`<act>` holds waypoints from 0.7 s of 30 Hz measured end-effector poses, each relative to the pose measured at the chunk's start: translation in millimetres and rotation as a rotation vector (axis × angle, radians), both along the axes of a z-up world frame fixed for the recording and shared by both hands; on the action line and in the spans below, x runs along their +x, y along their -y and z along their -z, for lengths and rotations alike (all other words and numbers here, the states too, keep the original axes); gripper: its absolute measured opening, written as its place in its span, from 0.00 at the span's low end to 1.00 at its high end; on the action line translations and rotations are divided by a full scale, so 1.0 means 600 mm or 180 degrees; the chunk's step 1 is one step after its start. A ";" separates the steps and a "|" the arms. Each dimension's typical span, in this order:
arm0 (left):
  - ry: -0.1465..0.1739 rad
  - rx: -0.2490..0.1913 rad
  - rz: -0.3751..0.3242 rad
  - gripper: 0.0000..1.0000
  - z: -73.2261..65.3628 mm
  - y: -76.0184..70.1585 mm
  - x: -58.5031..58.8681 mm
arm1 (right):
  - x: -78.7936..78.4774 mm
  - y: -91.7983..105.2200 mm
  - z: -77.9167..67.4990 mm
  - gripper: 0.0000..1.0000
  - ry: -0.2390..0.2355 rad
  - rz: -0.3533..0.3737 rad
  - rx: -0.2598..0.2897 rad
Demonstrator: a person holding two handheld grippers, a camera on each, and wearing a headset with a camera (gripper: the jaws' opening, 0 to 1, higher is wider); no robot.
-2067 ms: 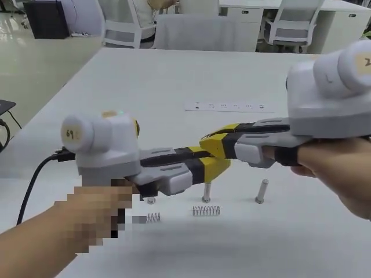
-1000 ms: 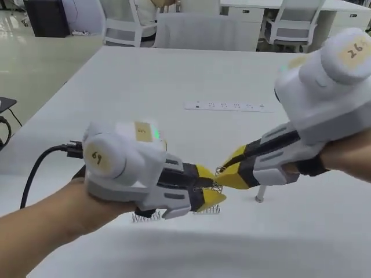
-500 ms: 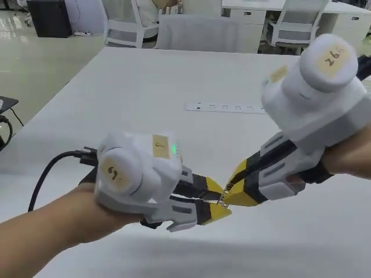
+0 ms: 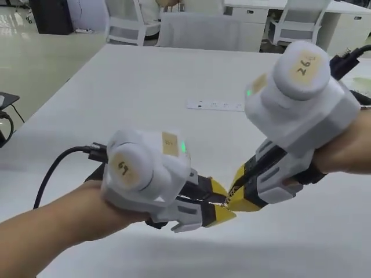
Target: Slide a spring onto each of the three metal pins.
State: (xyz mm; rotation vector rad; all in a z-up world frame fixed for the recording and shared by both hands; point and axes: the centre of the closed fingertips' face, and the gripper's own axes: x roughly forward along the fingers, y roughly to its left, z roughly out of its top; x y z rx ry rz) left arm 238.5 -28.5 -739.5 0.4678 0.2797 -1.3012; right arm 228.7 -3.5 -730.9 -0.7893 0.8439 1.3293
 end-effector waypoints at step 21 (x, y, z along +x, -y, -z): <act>-0.0249 -0.0239 -0.0127 0.13 0.005 -0.007 0.011 | 0.005 0.008 0.009 0.08 -0.0058 0.0004 -0.0160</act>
